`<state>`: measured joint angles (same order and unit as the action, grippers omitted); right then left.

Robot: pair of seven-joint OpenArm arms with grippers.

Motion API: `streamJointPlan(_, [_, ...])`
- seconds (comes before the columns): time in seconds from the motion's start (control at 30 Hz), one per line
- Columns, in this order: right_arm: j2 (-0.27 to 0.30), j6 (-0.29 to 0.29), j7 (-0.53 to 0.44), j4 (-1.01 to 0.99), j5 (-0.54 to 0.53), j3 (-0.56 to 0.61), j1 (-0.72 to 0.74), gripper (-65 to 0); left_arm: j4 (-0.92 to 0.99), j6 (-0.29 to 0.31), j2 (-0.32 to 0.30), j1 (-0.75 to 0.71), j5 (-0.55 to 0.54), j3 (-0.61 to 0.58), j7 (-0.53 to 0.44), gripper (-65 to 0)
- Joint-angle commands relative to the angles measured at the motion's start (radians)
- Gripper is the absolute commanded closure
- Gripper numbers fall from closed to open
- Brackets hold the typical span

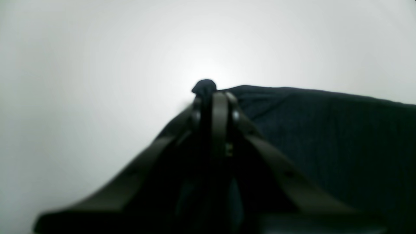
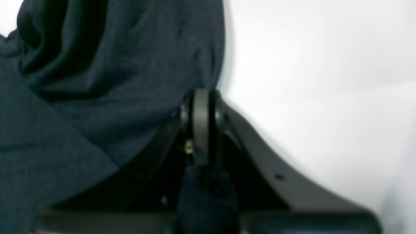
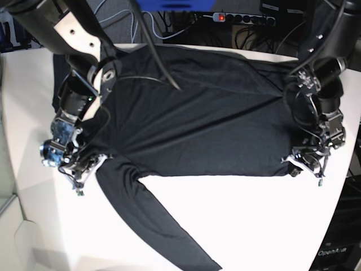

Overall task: Fold the T-shirt properly
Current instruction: 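Lift the hem edge with both grippers and fold it onto the collar edge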

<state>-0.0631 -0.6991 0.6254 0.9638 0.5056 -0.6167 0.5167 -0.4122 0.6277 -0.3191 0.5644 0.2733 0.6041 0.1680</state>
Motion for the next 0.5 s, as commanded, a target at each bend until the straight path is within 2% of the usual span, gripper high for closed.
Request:
streamJointPlan(0.0, [0.004,0.001,0.023,0.037,0.024,0.002,-0.007,-1.0,-0.014,-0.002,-0.016,0.019,0.004,0.0,0.005,-1.9])
streamJointPlan(0.27, [-0.011,0.001,0.032,0.215,0.024,0.045,-0.068,-0.9,-0.158,0.007,0.018,-0.036,0.002,0.001,0.008,-1.9])
streamJointPlan(0.47, [-0.027,0.001,0.031,0.343,0.023,0.131,-0.142,-0.9,-0.231,0.008,0.03,-0.091,0.002,0.001,0.009,-1.9])
